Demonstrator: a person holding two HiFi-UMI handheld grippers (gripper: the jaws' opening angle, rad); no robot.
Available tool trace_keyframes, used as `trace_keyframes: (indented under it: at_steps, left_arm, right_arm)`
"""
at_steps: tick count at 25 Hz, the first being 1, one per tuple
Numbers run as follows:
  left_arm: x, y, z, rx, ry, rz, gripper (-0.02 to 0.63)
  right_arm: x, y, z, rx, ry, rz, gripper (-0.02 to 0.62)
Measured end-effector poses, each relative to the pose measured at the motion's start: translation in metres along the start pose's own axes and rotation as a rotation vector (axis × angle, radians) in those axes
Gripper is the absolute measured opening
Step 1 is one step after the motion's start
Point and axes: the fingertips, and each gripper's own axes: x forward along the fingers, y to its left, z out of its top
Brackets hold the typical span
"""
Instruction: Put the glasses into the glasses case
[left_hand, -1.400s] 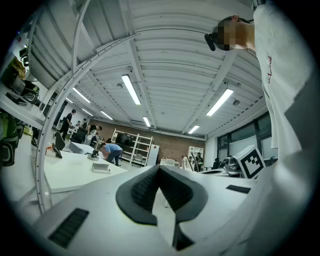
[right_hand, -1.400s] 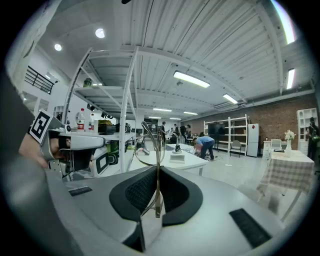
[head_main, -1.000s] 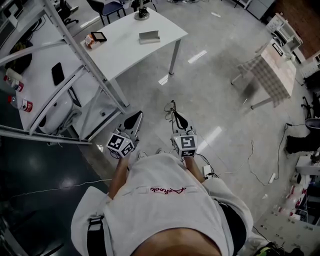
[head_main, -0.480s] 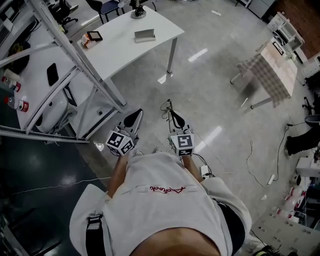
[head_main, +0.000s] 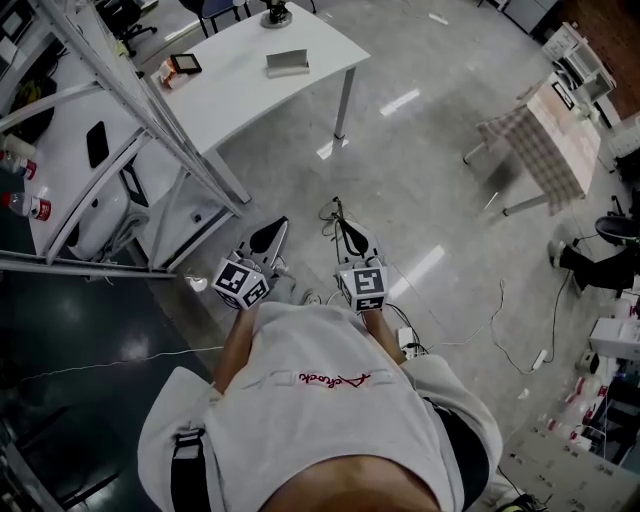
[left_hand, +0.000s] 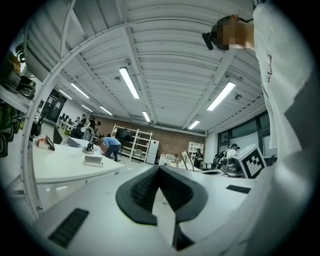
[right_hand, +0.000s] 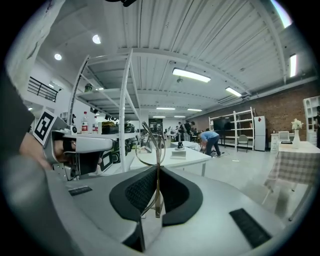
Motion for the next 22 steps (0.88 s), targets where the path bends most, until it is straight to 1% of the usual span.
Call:
trace_keyframes:
  at_steps: [6,11,16,22]
  left_arm:
    - [0.010,0.018,-0.006,-0.005,0.009,0.007,-0.005]
    - [0.035,0.044,-0.002,-0.014,0.006,-0.004,-0.005]
    - [0.072,0.077,0.007,-0.015,-0.009,-0.022,-0.004]
    - [0.107,0.131,0.016,-0.041,-0.018,-0.030,-0.005]
  right_arm:
    - [0.020,-0.006,-0.006,0.002,0.011,0.005,0.015]
    - [0.051,-0.017,-0.003,-0.010,0.014,0.000,0.015]
    - [0.093,-0.037,0.007,-0.027,0.022,0.004,0.015]
    - [0.154,-0.057,0.021,-0.048,0.035,-0.012,0.015]
